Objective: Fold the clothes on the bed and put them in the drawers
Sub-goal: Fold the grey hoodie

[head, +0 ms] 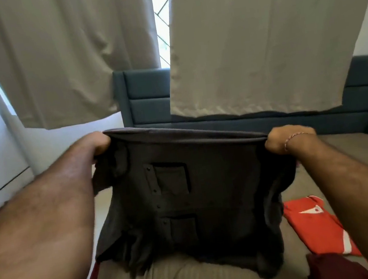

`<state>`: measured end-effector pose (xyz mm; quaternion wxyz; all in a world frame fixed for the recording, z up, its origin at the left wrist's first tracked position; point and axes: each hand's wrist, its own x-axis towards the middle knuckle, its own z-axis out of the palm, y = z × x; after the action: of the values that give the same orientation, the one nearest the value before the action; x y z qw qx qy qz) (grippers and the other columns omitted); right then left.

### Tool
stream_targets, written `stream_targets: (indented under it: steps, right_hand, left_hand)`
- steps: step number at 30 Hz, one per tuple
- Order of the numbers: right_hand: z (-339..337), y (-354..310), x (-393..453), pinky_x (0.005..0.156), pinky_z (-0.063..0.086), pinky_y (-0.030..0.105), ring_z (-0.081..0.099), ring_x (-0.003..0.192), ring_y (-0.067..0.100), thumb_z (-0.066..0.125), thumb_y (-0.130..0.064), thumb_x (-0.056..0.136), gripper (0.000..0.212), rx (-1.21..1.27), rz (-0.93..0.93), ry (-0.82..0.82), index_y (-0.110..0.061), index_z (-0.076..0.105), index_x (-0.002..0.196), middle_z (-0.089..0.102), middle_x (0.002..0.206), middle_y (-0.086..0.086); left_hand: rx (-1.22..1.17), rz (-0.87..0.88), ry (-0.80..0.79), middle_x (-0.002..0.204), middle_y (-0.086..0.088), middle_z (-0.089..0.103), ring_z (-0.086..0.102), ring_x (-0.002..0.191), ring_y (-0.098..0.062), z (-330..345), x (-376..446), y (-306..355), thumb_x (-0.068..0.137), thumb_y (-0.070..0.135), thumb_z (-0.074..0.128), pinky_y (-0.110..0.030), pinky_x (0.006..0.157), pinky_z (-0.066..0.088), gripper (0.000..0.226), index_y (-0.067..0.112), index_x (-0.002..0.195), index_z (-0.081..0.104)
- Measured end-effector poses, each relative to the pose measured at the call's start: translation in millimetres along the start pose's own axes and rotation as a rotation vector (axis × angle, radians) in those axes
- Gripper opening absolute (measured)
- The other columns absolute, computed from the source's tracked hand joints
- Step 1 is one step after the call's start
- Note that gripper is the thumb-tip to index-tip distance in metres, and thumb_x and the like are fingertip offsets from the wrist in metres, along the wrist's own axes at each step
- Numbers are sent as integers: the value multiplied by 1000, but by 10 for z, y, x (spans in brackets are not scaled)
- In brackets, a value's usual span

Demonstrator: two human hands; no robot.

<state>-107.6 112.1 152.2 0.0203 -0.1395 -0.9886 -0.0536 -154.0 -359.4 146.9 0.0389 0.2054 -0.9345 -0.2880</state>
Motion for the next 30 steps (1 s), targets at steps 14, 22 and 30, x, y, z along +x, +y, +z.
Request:
stream_targets:
  steps: [14, 22, 30]
  right_hand:
    - [-372, -835, 1869, 76, 61, 53, 61, 109, 27, 40, -12, 104, 33, 2136, 188, 96, -19, 65, 124, 64, 118, 7]
    - [-946, -607, 1778, 65, 61, 39, 66, 96, 20, 42, -15, 82, 41, 1910, 73, 495, -38, 75, 88, 70, 100, -3]
    - [1240, 14, 276, 96, 56, 43, 67, 113, 33, 46, -22, 76, 63, 1124, -50, 487, -34, 67, 134, 73, 125, 9]
  left_hand:
    - [-1646, 136, -69, 82, -1, 77, 72, 76, -18, 165, 1487, 1876, 102, 34, 59, -32, 60, 61, 17, 20, 97, 68]
    - [-1989, 455, 10, 111, -23, 64, 64, 101, -36, -356, 1201, 2105, 109, 18, 38, -49, 102, 54, 31, 2, 122, 61]
    - [-1432, 315, 335, 99, 10, 76, 71, 95, -9, 915, -137, -410, 103, 22, 52, -25, 86, 55, 25, 25, 108, 77]
